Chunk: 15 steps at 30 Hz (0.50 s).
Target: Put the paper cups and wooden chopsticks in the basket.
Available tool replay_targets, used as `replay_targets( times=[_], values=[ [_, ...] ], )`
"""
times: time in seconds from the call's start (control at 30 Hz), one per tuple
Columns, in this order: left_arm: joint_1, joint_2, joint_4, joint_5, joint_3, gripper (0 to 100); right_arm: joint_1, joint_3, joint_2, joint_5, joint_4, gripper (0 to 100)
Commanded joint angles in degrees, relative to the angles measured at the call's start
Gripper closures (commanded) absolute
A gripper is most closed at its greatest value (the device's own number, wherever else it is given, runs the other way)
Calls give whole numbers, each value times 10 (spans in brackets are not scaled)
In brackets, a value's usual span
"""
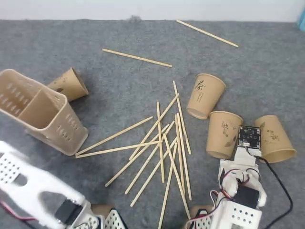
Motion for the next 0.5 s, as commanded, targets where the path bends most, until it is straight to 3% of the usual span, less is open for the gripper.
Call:
replay_targets(
  times=[0.0, 0.17, 0.33, 0.47],
  values=[
    [2, -55, 300, 6, -172, 766, 7, 11, -7, 7, -7, 991],
    [4, -59, 385, -1, -168, 768, 9, 11, -7, 7, -7, 991],
    [-13, -38, 414, -4, -169, 768, 7, 11, -7, 7, -7, 991],
    [-22, -53, 481, -54, -170, 768, 7, 11, -7, 7, -7, 991]
  ],
)
